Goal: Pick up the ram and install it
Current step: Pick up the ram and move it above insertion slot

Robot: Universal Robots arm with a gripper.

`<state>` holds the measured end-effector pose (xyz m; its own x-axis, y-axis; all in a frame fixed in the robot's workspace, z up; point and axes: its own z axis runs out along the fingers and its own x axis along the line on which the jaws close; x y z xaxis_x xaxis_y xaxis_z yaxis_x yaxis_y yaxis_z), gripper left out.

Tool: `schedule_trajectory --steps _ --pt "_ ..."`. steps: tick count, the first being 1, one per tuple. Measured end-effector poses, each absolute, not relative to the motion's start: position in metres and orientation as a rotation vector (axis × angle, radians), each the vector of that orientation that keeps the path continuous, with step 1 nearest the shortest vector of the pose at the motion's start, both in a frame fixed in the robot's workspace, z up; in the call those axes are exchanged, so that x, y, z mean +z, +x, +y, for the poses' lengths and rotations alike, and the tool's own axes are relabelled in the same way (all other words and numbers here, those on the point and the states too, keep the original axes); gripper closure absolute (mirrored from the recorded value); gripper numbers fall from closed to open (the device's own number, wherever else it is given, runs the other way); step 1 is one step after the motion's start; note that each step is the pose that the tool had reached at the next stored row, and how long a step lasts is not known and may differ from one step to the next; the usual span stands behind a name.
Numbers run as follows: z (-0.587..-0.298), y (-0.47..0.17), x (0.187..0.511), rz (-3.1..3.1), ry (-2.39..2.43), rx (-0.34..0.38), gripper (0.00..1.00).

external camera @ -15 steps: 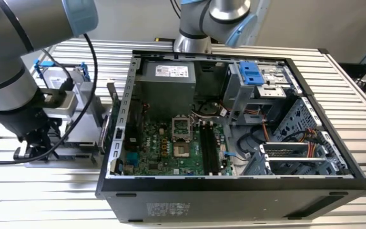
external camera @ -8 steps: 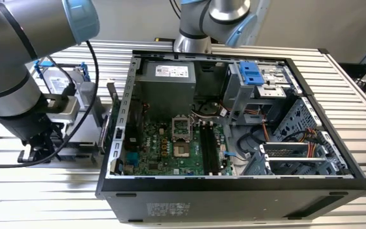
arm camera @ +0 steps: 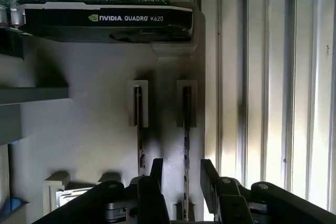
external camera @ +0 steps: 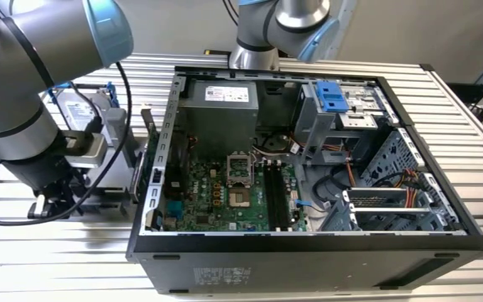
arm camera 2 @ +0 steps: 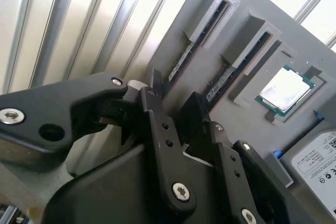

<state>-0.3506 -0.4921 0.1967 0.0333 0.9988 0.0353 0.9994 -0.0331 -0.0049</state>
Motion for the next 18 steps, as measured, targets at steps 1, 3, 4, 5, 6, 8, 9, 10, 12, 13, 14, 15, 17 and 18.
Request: schedule_trajectory --steps 1,3,4,5,6,8,9,10,12,13,14,15,17,18 --pt "-0.4921 -0.3506 0.1957 -2.164 -2.238 -0.034 0.00" --pt "-0.4921 -0.3506 0.1950 -2.164 -2.238 -0.034 0.00" --pt "-0.4921 -0.3506 0.1949 -2.164 -2.238 -0.034 0.00" --pt "-0.4921 -0.3506 0.1949 -2.164 -2.238 -0.034 0.00" --pt "-0.4921 -0.3506 0.1941 -2.164 -2.238 -0.034 0.00" --pt "-0.4921 -0.3506 0.1934 -2.164 -2.238 -0.034 0.00" --pt "-0.4921 -0.3506 0.1933 -2.164 -2.238 -0.034 0.00" --pt "-0.4921 -0.3506 0.1933 -2.164 -2.238 -0.034 0.00" --pt "-0.4921 -0.3506 0.1932 -2.164 -2.238 -0.034 0.00" --pt "-0.4921 -0.3506 0.1931 -2.164 -2.238 -0.034 0.00" --pt "-0.4921 -0.3506 0.1931 -2.164 -2.238 -0.034 0.00" --pt "-0.4921 -0.3506 0.1930 -2.164 -2.238 -0.034 0.00" --pt "-0.4921 -0.3506 0.1929 -2.164 -2.238 -0.034 0.00" --pt "-0.4921 -0.3506 0.1929 -2.164 -2.238 -0.034 0.00"
